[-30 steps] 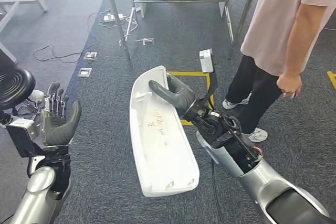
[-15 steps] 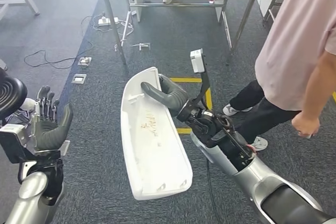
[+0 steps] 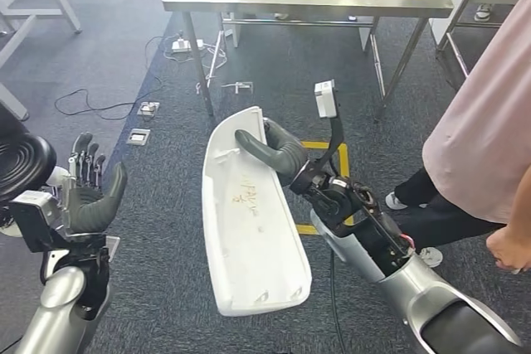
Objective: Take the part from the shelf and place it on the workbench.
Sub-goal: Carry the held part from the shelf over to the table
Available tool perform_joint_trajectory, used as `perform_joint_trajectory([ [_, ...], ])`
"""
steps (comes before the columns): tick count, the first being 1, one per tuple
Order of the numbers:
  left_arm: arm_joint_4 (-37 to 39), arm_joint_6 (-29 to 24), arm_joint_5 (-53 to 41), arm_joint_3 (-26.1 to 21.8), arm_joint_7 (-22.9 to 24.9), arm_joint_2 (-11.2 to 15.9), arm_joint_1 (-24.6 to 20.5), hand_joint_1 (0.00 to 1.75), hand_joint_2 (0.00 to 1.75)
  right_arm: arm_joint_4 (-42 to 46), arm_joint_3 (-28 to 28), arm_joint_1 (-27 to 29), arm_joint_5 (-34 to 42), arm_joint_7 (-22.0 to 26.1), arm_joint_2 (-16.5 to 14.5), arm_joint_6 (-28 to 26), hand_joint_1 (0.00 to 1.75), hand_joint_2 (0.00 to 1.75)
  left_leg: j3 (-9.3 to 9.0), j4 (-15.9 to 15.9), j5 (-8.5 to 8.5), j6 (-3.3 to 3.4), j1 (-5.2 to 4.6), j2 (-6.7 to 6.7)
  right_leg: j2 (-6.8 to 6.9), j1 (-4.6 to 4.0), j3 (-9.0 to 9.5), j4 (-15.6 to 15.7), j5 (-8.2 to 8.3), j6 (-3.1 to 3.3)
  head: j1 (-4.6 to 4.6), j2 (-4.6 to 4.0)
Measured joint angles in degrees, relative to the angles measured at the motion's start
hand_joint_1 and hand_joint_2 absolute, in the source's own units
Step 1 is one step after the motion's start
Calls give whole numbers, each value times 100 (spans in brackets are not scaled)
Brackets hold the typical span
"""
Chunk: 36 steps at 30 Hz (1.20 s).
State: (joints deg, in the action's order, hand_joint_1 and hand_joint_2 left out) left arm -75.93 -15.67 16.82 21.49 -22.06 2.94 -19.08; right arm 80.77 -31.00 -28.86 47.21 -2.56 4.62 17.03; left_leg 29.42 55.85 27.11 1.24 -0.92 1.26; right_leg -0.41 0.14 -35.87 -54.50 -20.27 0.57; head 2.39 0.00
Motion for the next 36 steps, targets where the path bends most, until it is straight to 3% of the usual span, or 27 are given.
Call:
perform_joint_trajectory([
  [2, -10, 8, -1, 0, -2, 1, -16, 0, 175, 22, 1, -22, 0, 1, -1, -1, 175, 175, 304, 524, 56, -55, 18, -24, 3, 22, 77, 13, -47, 47, -29, 0],
  [5, -11, 10, 1, 0, -2, 1, 4, 0, 175, 30, -4, 2, 0, -1, -1, -7, 175, 175, 1073, 1601, 465, -147, 81, -67, 3, 24, 179, 15, -168, 70, -83, 0],
  [6, -11, 10, 1, 0, -1, 1, 13, 0, 175, 30, -5, 12, 0, -1, -1, -11, 175, 175, 1234, 1726, 550, -166, 99, -76, 0, 25, 228, 15, -214, 65, -92, 0],
  [7, -11, 11, 1, 0, -1, 1, 18, 0, 175, 30, -6, 17, 1, -1, -1, -15, 175, 175, 1285, 1637, 504, -175, 112, -81, -2, 26, 290, 15, -264, 57, -102, 0],
  [8, -11, 13, 1, 0, -1, 1, 19, 0, 175, 30, -7, 19, 1, 0, -1, -16, 175, 175, 1226, 1338, 312, -176, 121, -85, -4, 27, 364, 15, -319, 44, -110, 0],
  [10, -11, 16, 1, 0, -1, 1, 16, 0, 175, 31, -8, 18, 2, 0, -1, -18, 175, 175, 948, 451, -307, -160, 128, -99, -6, 28, 510, 15, -431, 2, -128, 0],
  [12, -12, 22, 1, 3, -1, 1, 9, 0, 175, 35, -9, 8, 14, -3, -1, -22, 175, 175, 781, -75, -621, -104, 101, -115, -7, 24, 568, 33, -511, -64, -150, 0],
  [15, -13, 38, -9, 5, -7, -1, 5, 0, 175, 40, -9, 2, 57, -9, -1, -34, 175, 175, 700, -154, -603, 7, 83, -103, -5, 21, 590, -20, -570, -170, -141, 0],
  [17, -14, 44, -25, 4, -15, -1, 1, 0, 175, 41, -5, -1, 90, -9, -1, -36, 175, 175, 573, -174, -543, 74, 86, -99, 2, 27, 479, -364, -678, -205, -103, 0],
  [20, -14, 55, -44, 4, -20, -5, 2, 0, 175, 40, -9, 1, 101, -13, -1, -35, 175, 175, 434, -179, -431, 144, 57, -88, 7, 28, -170, -1515, -1081, -214, -26, 0],
  [21, -14, 58, -49, 4, -19, -5, 8, 0, 175, 39, -12, 12, 101, -15, -1, -35, 175, 175, 385, -179, -385, 158, 40, -81, 7, 25, -371, -1771, -1208, -214, -2, 0],
  [22, -14, 61, -54, 4, -17, -5, 16, 0, 175, 38, -14, 23, 101, -18, -1, -35, 175, 175, 324, -178, -336, 169, 21, -73, 7, 18, -474, -1814, -1240, -208, 20, 0],
  [23, -14, 62, -58, 4, -15, -5, 23, 0, 175, 37, -15, 31, 101, -21, -1, -35, 175, 175, 246, -178, -280, 176, 1, -67, 7, 8, -475, -1647, -1143, -184, 45, 0],
  [24, -14, 62, -62, 4, -12, -6, 29, 0, 175, 37, -14, 36, 102, -23, -1, -35, 175, 175, 156, -179, -218, 181, -19, -62, 6, -13, -383, -1288, -898, -138, 69, 0],
  [25, -13, 62, -68, 5, -9, -7, 32, 0, 175, 36, -15, 36, 102, -25, -1, -35, 175, 175, 72, -183, -157, 182, -33, -60, 5, -45, -254, -839, -551, -79, 91, 0],
  [27, -13, 63, -78, 5, 1, -7, 37, 0, 175, 35, -19, 27, 103, -31, -1, -34, 175, 175, -29, -182, -53, 159, -55, -55, 5, -103, -36, -166, -114, 13, 74, 0],
  [28, -13, 63, -81, 5, 4, -7, 41, 0, 175, 36, -20, 24, 103, -34, -1, -33, 175, 175, -47, -180, -20, 139, -55, -54, 4, -121, 16, -15, -44, 30, 64, 0],
  [30, -21, 63, -84, 4, 5, -7, 43, 0, 175, 39, -21, 18, 103, -39, -1, -32, 175, 175, -55, -167, 14, 96, -59, -57, 1, -116, 109, 68, -82, 35, 58, 0],
  [32, -36, 62, -86, 4, 4, -5, 31, 0, 175, 45, -21, 12, 103, -34, -4, -21, 175, 175, 26, 69, 55, 44, -59, -65, -1, -76, 232, 143, -105, 48, 58, 0],
  [33, -42, 61, -87, 4, 4, -4, 21, 0, 175, 47, -24, 5, 103, -32, -7, -10, 175, 175, 195, 376, 115, 2, -46, -68, -1, -51, 296, 168, -127, 52, 41, 0],
  [36, -44, 61, -89, 4, 5, -1, 39, 0, 175, 44, -32, -2, 103, -36, -12, 14, 175, 175, 999, 1477, 460, -139, 65, -77, 4, -6, 423, 183, -249, 38, -29, 0],
])
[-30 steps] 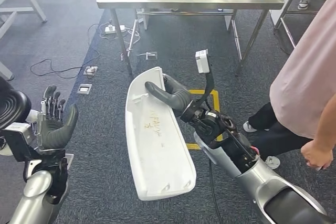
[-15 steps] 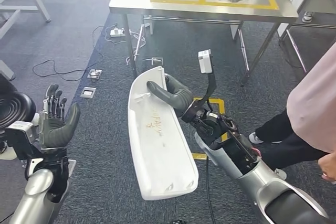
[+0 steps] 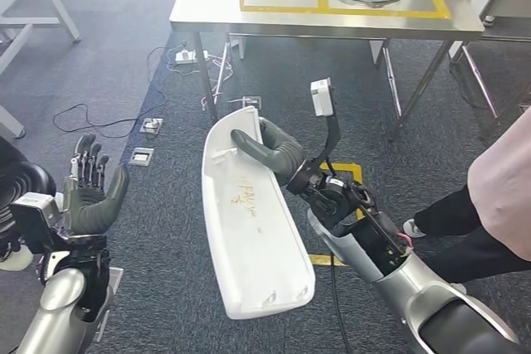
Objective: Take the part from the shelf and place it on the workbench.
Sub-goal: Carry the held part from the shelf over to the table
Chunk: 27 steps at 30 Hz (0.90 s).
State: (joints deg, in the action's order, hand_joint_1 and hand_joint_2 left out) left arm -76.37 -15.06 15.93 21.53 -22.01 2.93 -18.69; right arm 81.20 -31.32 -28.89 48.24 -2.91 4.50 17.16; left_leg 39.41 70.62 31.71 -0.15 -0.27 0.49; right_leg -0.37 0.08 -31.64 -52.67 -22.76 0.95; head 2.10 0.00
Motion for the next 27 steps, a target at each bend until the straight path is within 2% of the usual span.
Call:
perform_joint_trajectory([
  [1, 0, 1, -2, 0, 0, 1, 14, 0, 175, -5, -2, 3, 1, -3, 0, 4, 175, 175, 164, 83, 40, -41, 40, -4, -2, 18, 50, -5, -53, -19, -13, 0],
  [2, 0, 1, -4, 0, 0, 2, 21, 0, 175, -11, -4, 5, 2, -5, -1, 7, 175, 175, 227, -25, -37, -79, 76, -8, -4, 38, 109, -14, -110, -43, -25, 0],
  [3, 1, 2, -7, 0, 0, 6, 22, 0, 175, -17, -5, 3, 3, -9, -2, 11, 175, 175, 186, -333, -261, -116, 109, -13, -6, 63, 178, -28, -177, -75, -38, 0],
  [4, 2, 2, -10, 0, 0, 10, 19, 0, 175, -24, -8, -1, 5, -13, -3, 15, 175, 175, 83, -753, -592, -151, 141, -21, -6, 83, 235, -43, -248, -116, -58, 0],
  [5, 3, 2, -13, -1, 0, 15, 13, 0, 175, -33, -10, -8, 6, -17, -5, 19, 175, 175, -8, -1128, -850, -163, 159, -36, -10, 94, 285, -74, -320, -158, -92, 0],
  [6, 5, 2, -15, -1, 4, 18, 10, 0, 175, -42, -13, -20, 7, -21, -8, 23, 175, 175, -80, -1395, -1041, -148, 164, -51, -15, 97, 312, -97, -384, -204, -119, 0],
  [7, 6, 2, -16, -2, 8, 19, 10, 0, 175, -50, -16, -29, 7, -27, -11, 26, 175, 175, -109, -1521, -1130, -111, 159, -57, -19, 90, 338, -112, -430, -250, -132, 0],
  [10, -2, 2, -26, -2, 13, 22, -1, 0, 175, -55, -22, -45, 7, -36, -21, 44, 175, 175, -177, -1527, -1098, 43, 139, -48, -14, 100, 363, -203, -492, -348, -92, -1],
  [11, -7, 4, -30, -2, 12, 25, -10, 0, 175, -54, -22, -51, 7, -34, -21, 53, 175, 175, -225, -1533, -1070, 84, 137, -44, -5, 111, 279, -375, -510, -359, -72, -1],
  [13, -13, 10, -36, -2, 13, 26, -17, 0, 175, -57, -23, -57, 8, -34, -22, 67, 175, 175, -329, -1542, -1000, 146, 118, -32, 12, 114, -110, -1059, -651, -365, -3, -1],
  [15, -13, 15, -38, -2, 15, 26, -10, 0, 175, -70, -28, -53, 9, -36, -21, 72, 175, 175, -437, -1542, -904, 187, 81, -22, 12, 91, -602, -1793, -954, -355, 65, 0],
  [16, -13, 17, -39, -2, 15, 26, -5, 0, 175, -80, -31, -49, 9, -36, -21, 72, 175, 175, -500, -1542, -851, 202, 57, -15, 12, 73, -769, -1952, -1066, -340, 92, 0],
  [17, -13, 17, -39, -2, 15, 26, -2, 0, 175, -90, -33, -47, 9, -37, -20, 72, 175, 175, -573, -1542, -797, 216, 31, -7, 12, 50, -845, -1916, -1072, -309, 121, 0],
  [18, -13, 17, -39, -2, 15, 26, -2, 0, 175, -96, -33, -46, 9, -38, -20, 72, 175, 175, -656, -1543, -740, 227, 3, 0, 11, 20, -825, -1683, -927, -260, 150, 0],
  [20, -13, 17, -41, -2, 15, 25, -5, 0, 175, -102, -33, -49, 9, -39, -20, 72, 175, 175, -818, -1545, -621, 236, -46, 7, 8, -78, -650, -891, -296, -91, 184, -1],
  [21, -13, 17, -41, -2, 15, 25, -6, 0, 175, -102, -34, -57, 9, -40, -21, 72, 175, 175, -869, -1551, -572, 228, -62, 13, 11, -127, -559, -546, -49, -16, 179, -1],
  [22, -14, 17, -41, -2, 16, 24, -5, 0, 175, -102, -34, -64, 9, -41, -21, 73, 175, 175, -895, -1558, -531, 212, -68, 16, 14, -167, -490, -318, 124, 32, 169, -1],
  [23, -14, 17, -42, -2, 17, 24, -2, 0, 175, -102, -34, -71, 10, -41, -21, 74, 175, 175, -907, -1545, -516, 191, -71, 15, 17, -191, -453, -203, 171, 54, 156, -1],
  [24, -16, 17, -43, -2, 17, 24, -1, 0, 175, -101, -33, -78, 10, -42, -22, 75, 175, 175, -925, -1549, -506, 167, -71, 14, 18, -190, -390, -162, 149, 55, 157, 0],
  [27, -17, 17, -48, -4, 17, 26, -5, 0, 175, -97, -31, -84, 11, -36, -23, 78, 175, 175, -974, -1544, -466, 120, -82, 2, 8, -152, -235, -74, 172, 71, 178, 0],
])
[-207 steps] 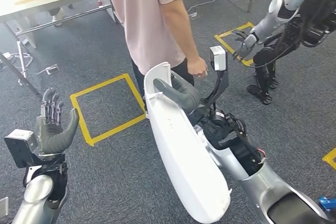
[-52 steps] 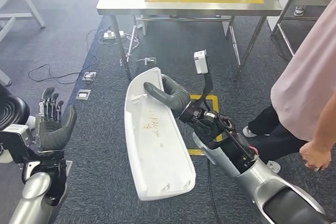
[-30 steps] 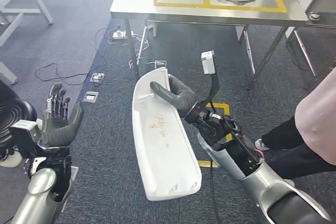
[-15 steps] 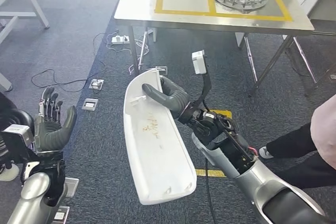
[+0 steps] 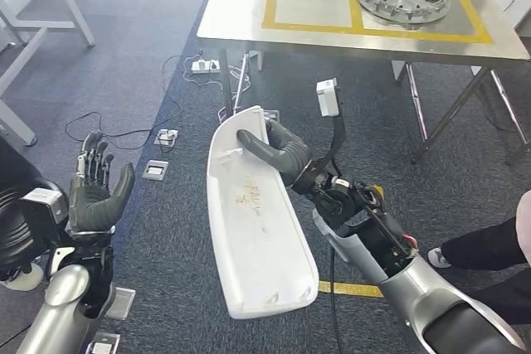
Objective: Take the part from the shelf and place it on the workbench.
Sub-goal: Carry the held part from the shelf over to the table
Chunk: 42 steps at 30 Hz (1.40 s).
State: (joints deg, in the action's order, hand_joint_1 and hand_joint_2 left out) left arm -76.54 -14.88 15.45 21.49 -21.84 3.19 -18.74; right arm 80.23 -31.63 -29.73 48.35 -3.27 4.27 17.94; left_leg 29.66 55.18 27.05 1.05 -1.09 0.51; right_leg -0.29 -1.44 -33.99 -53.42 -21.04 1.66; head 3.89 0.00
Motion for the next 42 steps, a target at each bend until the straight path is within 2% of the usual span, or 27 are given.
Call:
perform_joint_trajectory([
  [3, 0, -2, -1, -1, 0, 1, -2, 0, 175, 0, -2, -2, 0, 2, -2, 1, 175, 175, 13, 50, 23, -11, 4, -1, -3, 18, 40, 25, -1, 0, 9, 0],
  [4, 0, -2, -1, -1, -1, 2, -11, 0, 175, -1, -3, -7, 0, 2, -2, 2, 175, 175, 119, 256, 68, -36, 15, -3, -3, 28, 70, 39, -12, 5, -7, 0],
  [6, 1, -2, -1, -1, -1, 11, -5, 0, 175, -5, -8, -4, 0, -1, -3, 3, 175, 175, 737, 1019, 238, -153, 93, -7, -26, 74, 198, 56, -125, -12, -85, 0],
  [7, 2, -2, -1, -1, -1, 16, 0, 0, 175, -8, -10, -3, 0, -2, -3, 3, 175, 175, 996, 1207, 208, -210, 138, -9, -40, 103, 275, 53, -202, -31, -131, 0],
  [8, 2, -2, 0, -1, -1, 20, 11, 0, 175, -10, -12, 3, 0, -4, -3, 3, 175, 175, 1107, 1089, 32, -253, 182, -7, -59, 130, 356, 42, -286, -64, -169, 0],
  [9, 3, -2, 0, -1, 0, 22, 10, 0, 175, -11, -12, 2, 0, -3, -3, 3, 175, 175, 985, 661, -293, -268, 206, 9, -75, 144, 409, 32, -346, -97, -200, 0],
  [10, 4, -2, 0, -1, 0, 22, 9, 0, 175, -13, -12, 1, 0, -2, -3, 3, 175, 175, 884, 294, -519, -266, 219, 33, -92, 148, 444, 14, -400, -132, -237, 0],
  [11, 5, -2, 0, -1, 3, 22, 10, 0, 175, -15, -12, -1, 0, -2, -3, 2, 175, 175, 817, 46, -667, -241, 224, 55, -112, 148, 451, 4, -443, -167, -269, 0],
  [12, 6, -2, 0, -1, 5, 21, 12, 0, 175, -18, -13, 0, 0, -2, -3, 1, 175, 175, 799, -61, -717, -201, 223, 72, -129, 145, 446, -6, -473, -202, -279, 0],
  [16, 7, -5, -2, -1, 10, 21, -7, 0, 175, -19, -2, 0, 1, 2, -3, -5, 175, 175, 669, -91, -636, -10, 199, 17, -118, 159, 412, -202, -603, -313, -221, 0],
  [17, 7, -6, -1, -1, 10, 19, -15, 0, 175, -20, -1, -3, 2, 3, -3, -7, 175, 175, 605, -99, -606, 21, 202, 2, -91, 164, 289, -466, -694, -334, -195, 0],
  [20, 7, -3, 0, -1, 9, 14, -22, 0, 175, -35, -4, 21, 19, 3, -3, -8, 175, 175, 458, -102, -483, 68, 183, -43, -42, 166, -377, -1595, -1058, -370, -113, 0],
  [21, 8, -2, 0, -1, 9, 14, -21, 0, 175, -44, -4, 38, 28, 2, -3, -9, 175, 175, 405, -102, -437, 70, 177, -58, -38, 166, -539, -1764, -1100, -373, -92, 0],
  [22, 8, -2, 0, -1, 9, 13, -20, 0, 175, -50, -3, 52, 37, 2, -3, -9, 175, 175, 341, -101, -388, 71, 170, -72, -32, 165, -602, -1723, -1034, -365, -67, 0],
  [23, 9, -2, 0, -1, 9, 12, -20, 0, 175, -54, -2, 61, 46, 3, -3, -9, 175, 175, 264, -102, -333, 68, 163, -89, -18, 163, -563, -1471, -839, -345, -35, 0],
  [25, 9, -1, 0, -1, 9, 6, -23, 0, 175, -57, -1, 66, 60, 4, -3, -9, 175, 175, 105, -102, -219, 50, 147, -135, 91, 130, -326, -668, -264, -273, 19, 0],
  [26, 11, -1, 0, -1, 7, 2, -25, 0, 175, -57, -2, 62, 62, 1, -3, -9, 175, 175, 54, -102, -170, 29, 136, -158, 163, 97, -214, -335, -96, -233, 31, 0],
  [27, 14, -1, 2, -1, 6, -2, -25, 0, 175, -57, -3, 60, 63, 1, -3, -9, 175, 175, 16, -105, -129, -1, 127, -185, 212, 65, -134, -143, -5, -196, 34, 0],
  [28, 17, -1, 3, -1, 5, -4, -25, 0, 175, -56, -4, 57, 63, 1, -3, -9, 175, 175, -10, -90, -102, -30, 117, -207, 229, 45, -95, -67, -25, -164, 28, 0],
  [31, 21, 0, 1, -1, 1, -8, -38, 0, 175, -50, 8, 48, 63, 6, -1, -12, 175, 175, -27, 57, -13, -115, 122, -226, 99, 73, 63, -11, -55, -83, 3, 0],
  [33, 22, 0, 1, -1, -1, -8, -49, 0, 175, -48, 14, 38, 63, 11, -1, -15, 175, 175, 253, 572, 140, -153, 143, -159, 4, 93, 153, 10, -81, -40, -47, 0],
  [35, 24, 0, 2, -1, 0, -8, -40, 0, 175, -49, 11, 50, 63, 11, -1, -19, 175, 175, 786, 1328, 387, -181, 153, -110, -96, 93, 195, 8, -133, -14, -117, 0],
  [36, 25, 0, 2, -1, 0, -8, -31, 0, 175, -50, 9, 67, 63, 9, -1, -22, 175, 175, 1015, 1563, 452, -190, 154, -104, -151, 92, 220, 7, -165, -11, -142, 0],
  [37, 27, 0, 4, -1, 0, -8, -25, 0, 175, -50, 9, 81, 63, 8, -1, -24, 175, 175, 1150, 1602, 412, -191, 154, -101, -210, 91, 253, 3, -200, -14, -161, 0],
  [38, 28, 0, 5, -1, 0, -8, -25, 0, 175, -50, 9, 91, 63, 7, -1, -26, 175, 175, 1168, 1424, 243, -180, 154, -92, -268, 91, 297, -1, -239, -19, -179, 0],
  [40, 30, 0, 9, -1, 0, -7, -29, 0, 175, -50, 9, 95, 63, 6, -1, -27, 175, 175, 957, 602, -369, -142, 155, 20, -375, 94, 404, -9, -330, -45, -213, 0],
  [42, 38, 2, 11, 1, 4, -8, -35, 0, 175, -50, 8, 94, 63, 4, -1, -31, 175, 175, 757, -20, -693, -97, 146, 159, -474, 101, 447, -15, -410, -96, -241, 0],
])
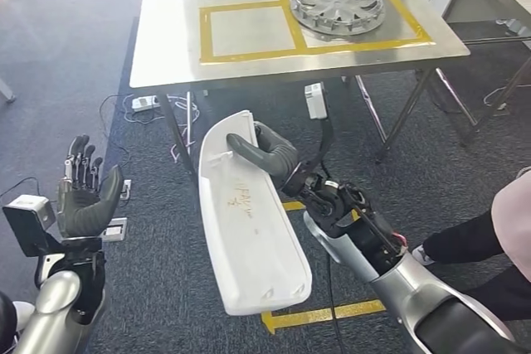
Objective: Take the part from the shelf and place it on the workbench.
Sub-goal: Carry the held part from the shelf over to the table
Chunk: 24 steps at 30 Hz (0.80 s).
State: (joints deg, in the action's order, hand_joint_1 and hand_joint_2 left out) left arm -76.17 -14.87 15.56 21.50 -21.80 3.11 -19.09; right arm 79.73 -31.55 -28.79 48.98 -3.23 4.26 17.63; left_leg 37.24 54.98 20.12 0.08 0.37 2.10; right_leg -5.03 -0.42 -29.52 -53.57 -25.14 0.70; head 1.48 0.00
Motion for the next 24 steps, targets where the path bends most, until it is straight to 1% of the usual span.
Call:
perform_joint_trajectory([
  [1, 4, 2, 2, 1, 2, -2, -2, 0, 175, 0, 0, 4, 0, -1, 0, -3, 175, 175, -30, -94, -13, 25, -8, 32, -40, 9, 2, -2, -26, -32, -4, 0],
  [2, 6, 5, 3, 1, 4, -4, -6, 0, 175, 1, 1, 8, 0, -2, 0, -5, 175, 175, -55, -104, 30, 53, -16, 1, -72, 9, 4, -12, -41, -65, -4, 0],
  [3, 6, 7, 3, 1, 4, -8, -8, 0, 175, 3, 6, 12, 0, -2, 0, -8, 175, 175, -92, -111, 18, 81, -13, -36, -86, 8, 13, -23, -61, -93, -1, 0],
  [4, 6, 8, 3, 1, 5, -11, -14, 0, 175, 7, 14, 14, 0, 1, 0, -9, 175, 175, -145, -124, 36, 114, -7, -81, -28, -2, -3, -102, -92, -119, 11, -1],
  [5, 6, 9, 3, 0, 4, -16, -20, 0, 175, 11, 22, 7, 0, 3, 0, -10, 175, 175, -208, -135, 66, 148, 0, -129, 73, -12, -81, -284, -155, -142, 35, -1],
  [6, 6, 10, 3, 0, 4, -21, -23, 0, 175, 15, 28, 0, 0, 5, 0, -11, 175, 175, -268, -143, 99, 171, 6, -165, 193, -12, -231, -582, -261, -166, 66, -1],
  [7, 6, 11, 3, -1, 3, -25, -23, 0, 175, 17, 32, 1, 0, 7, 0, -11, 175, 175, -319, -147, 141, 192, 5, -207, 322, -6, -459, -996, -404, -195, 96, -1],
  [8, 7, 13, 3, 0, 3, -28, -20, 0, 175, 17, 32, 10, 0, 7, 0, -12, 175, 175, -360, -147, 183, 199, 3, -246, 388, 10, -712, -1421, -555, -225, 123, 0],
  [9, 7, 14, 3, 0, 4, -29, -14, 0, 175, 16, 32, 28, 0, 7, 0, -13, 175, 175, -406, -146, 228, 200, 2, -287, 422, 29, -940, -1758, -668, -251, 141, 0],
  [10, 8, 14, 4, 0, 4, -29, -7, 0, 175, 16, 33, 46, 0, 7, 1, -13, 175, 175, -463, -145, 277, 197, 3, -330, 440, 51, -1088, -1912, -686, -276, 161, 0],
  [11, 9, 14, 4, 1, 5, -29, -2, 0, 175, 15, 37, 58, 0, 6, 1, -14, 175, 175, -531, -145, 330, 188, 3, -371, 456, 73, -1124, -1831, -574, -293, 190, 0],
  [12, 10, 14, 4, 1, 5, -29, 2, 0, 175, 15, 41, 63, 0, 6, 2, -14, 175, 175, -612, -144, 389, 177, 5, -415, 488, 90, -1042, -1518, -334, -297, 219, 0],
  [13, 11, 14, 4, 1, 4, -30, 4, 0, 175, 15, 45, 65, 0, 6, 2, -15, 175, 175, -697, -144, 452, 159, 7, -459, 554, 100, -881, -1051, -11, -298, 245, 0],
  [14, 12, 14, 4, 0, 4, -30, 3, 0, 175, 14, 49, 63, 0, 7, 2, -15, 175, 175, -774, -141, 510, 133, 4, -502, 651, 88, -731, -617, 215, -295, 260, -1],
  [15, 13, 14, 4, -1, 4, -30, -3, 0, 175, 14, 48, 57, 0, 5, 2, -16, 175, 175, -825, -137, 562, 101, -7, -541, 741, 68, -590, -287, 344, -265, 273, -1],
  [16, 13, 14, 4, -1, 6, -31, -6, 0, 175, 14, 48, 55, 0, 5, 2, -17, 175, 175, -860, -129, 605, 64, -20, -580, 795, 48, -518, -116, 394, -224, 275, -1],
  [17, 13, 14, 3, 0, 7, -31, -11, 0, 175, 14, 49, 51, 0, 3, 3, -19, 175, 175, -883, -110, 633, 27, -33, -609, 795, 29, -495, -84, 347, -175, 262, -1],
  [18, 13, 14, 3, 1, 8, -31, -17, 0, 175, 17, 55, 46, 0, 2, 3, -19, 175, 175, -895, -80, 658, -10, -39, -632, 740, 30, -454, -77, 345, -118, 252, 0],
  [19, 13, 14, 2, 1, 9, -32, -20, 0, 175, 27, 61, 44, 0, 3, 3, -19, 175, 175, -892, -5, 677, -43, -29, -618, 673, 39, -426, -73, 356, -81, 231, 0],
  [20, 13, 14, 2, 1, 7, -33, -28, 0, 175, 38, 67, 31, 0, 4, 3, -17, 175, 175, -822, 167, 705, -72, -17, -551, 608, 48, -386, -66, 340, -51, 206, 0],
  [21, 13, 14, 3, 1, 6, -33, -35, 0, 175, 48, 71, 16, 0, 8, 2, -16, 175, 175, -674, 436, 762, -97, -2, -467, 547, 57, -343, -57, 328, -23, 183, 0],
  [22, 13, 14, 3, 1, 4, -33, -36, 0, 175, 56, 69, 6, 0, 10, 2, -15, 175, 175, -434, 815, 860, -114, 11, -372, 491, 62, -315, -52, 307, 3, 148, 0],
  [23, 13, 14, 3, 1, 3, -32, -32, 0, 175, 57, 68, 1, 0, 10, 2, -16, 175, 175, -147, 1221, 996, -126, 15, -303, 431, 63, -293, -51, 282, 26, 113, 0],
  [24, 14, 14, 4, 1, 3, -32, -21, 0, 175, 57, 66, 8, 0, 10, 2, -17, 175, 175, 128, 1549, 1126, -132, 16, -273, 367, 61, -271, -51, 255, 41, 87, 0],
])
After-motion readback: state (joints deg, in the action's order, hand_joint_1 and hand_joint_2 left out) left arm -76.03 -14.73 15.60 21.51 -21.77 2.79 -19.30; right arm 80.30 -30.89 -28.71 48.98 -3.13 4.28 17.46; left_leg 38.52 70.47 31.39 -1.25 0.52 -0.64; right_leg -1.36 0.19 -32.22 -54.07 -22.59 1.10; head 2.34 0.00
